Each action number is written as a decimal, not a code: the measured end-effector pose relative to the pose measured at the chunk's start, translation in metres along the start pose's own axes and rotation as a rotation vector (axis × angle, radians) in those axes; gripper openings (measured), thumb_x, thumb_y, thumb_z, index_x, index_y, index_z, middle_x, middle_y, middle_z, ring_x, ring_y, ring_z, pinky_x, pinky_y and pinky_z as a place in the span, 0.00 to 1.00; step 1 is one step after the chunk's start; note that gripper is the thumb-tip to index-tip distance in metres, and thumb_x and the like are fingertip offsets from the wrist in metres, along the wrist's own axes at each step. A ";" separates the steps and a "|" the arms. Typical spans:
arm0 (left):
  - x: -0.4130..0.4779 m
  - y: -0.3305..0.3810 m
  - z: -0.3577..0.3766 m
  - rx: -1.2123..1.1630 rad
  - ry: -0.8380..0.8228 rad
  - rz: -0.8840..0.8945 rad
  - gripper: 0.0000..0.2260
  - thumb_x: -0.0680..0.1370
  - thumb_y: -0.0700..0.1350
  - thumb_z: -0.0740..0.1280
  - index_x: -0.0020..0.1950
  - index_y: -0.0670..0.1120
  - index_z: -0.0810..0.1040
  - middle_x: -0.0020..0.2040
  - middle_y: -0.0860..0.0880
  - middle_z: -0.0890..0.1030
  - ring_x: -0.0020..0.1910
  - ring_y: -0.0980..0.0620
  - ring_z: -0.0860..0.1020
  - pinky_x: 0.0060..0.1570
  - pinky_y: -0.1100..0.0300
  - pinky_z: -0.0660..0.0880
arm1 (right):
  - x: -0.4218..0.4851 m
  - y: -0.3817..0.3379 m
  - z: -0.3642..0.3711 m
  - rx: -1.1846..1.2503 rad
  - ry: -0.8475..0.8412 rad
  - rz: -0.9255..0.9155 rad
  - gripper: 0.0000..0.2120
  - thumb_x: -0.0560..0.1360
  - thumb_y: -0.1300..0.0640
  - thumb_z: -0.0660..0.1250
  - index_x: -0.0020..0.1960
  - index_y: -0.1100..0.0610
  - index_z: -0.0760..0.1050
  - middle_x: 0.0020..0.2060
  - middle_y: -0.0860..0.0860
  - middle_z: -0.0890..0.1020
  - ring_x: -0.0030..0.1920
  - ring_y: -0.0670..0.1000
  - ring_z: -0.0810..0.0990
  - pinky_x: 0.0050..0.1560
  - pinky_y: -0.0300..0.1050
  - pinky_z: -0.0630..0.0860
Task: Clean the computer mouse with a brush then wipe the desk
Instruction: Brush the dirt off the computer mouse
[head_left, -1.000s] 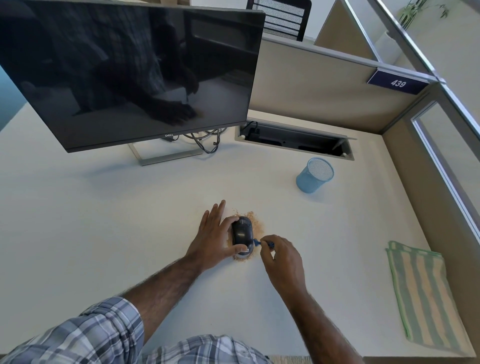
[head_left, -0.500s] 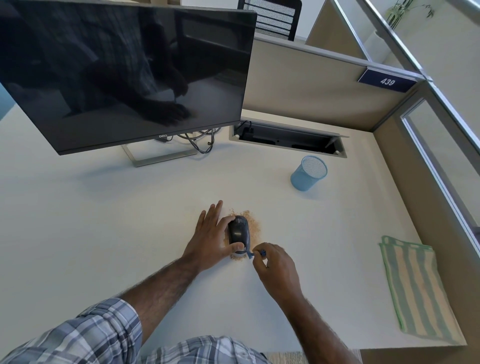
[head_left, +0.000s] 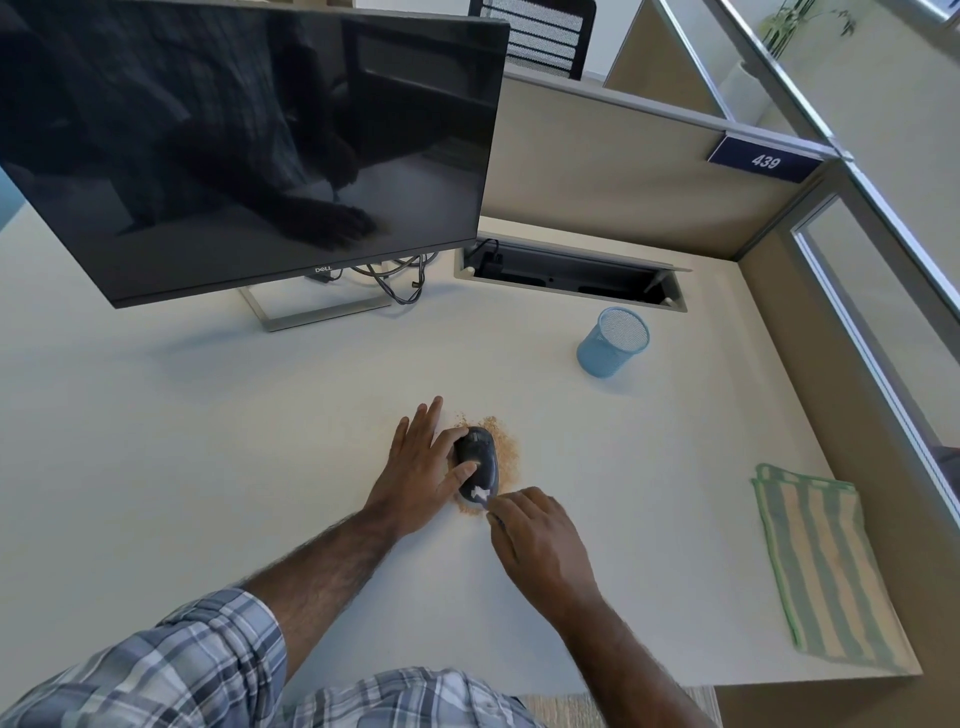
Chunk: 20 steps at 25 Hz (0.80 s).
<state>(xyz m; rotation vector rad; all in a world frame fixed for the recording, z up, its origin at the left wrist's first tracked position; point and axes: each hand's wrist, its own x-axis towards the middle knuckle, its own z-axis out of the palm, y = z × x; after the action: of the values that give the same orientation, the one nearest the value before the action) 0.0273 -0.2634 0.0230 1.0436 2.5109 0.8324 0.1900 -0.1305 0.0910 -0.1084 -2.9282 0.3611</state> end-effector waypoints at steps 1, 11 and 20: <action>0.000 0.000 0.000 0.004 -0.008 -0.001 0.30 0.81 0.64 0.50 0.79 0.50 0.65 0.85 0.45 0.43 0.83 0.46 0.40 0.81 0.49 0.39 | -0.001 -0.002 0.001 -0.022 -0.018 -0.028 0.12 0.83 0.54 0.60 0.52 0.55 0.81 0.44 0.48 0.84 0.45 0.52 0.79 0.45 0.48 0.77; 0.001 -0.003 0.003 0.012 0.014 0.002 0.30 0.82 0.64 0.51 0.78 0.50 0.66 0.85 0.45 0.44 0.83 0.46 0.41 0.80 0.50 0.38 | -0.003 -0.009 0.013 -0.059 -0.030 -0.065 0.12 0.84 0.54 0.59 0.50 0.53 0.81 0.44 0.47 0.84 0.45 0.51 0.79 0.47 0.47 0.74; -0.003 -0.008 0.010 -0.025 0.081 0.038 0.32 0.83 0.66 0.50 0.83 0.51 0.57 0.85 0.49 0.46 0.83 0.52 0.40 0.81 0.51 0.39 | -0.010 0.006 0.005 0.043 0.096 0.167 0.11 0.81 0.50 0.60 0.54 0.50 0.80 0.48 0.44 0.84 0.49 0.46 0.78 0.48 0.42 0.75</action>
<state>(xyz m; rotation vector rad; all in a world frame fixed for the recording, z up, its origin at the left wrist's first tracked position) 0.0292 -0.2662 0.0104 1.0726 2.5475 0.9317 0.1991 -0.1273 0.0830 -0.3560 -2.8221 0.4311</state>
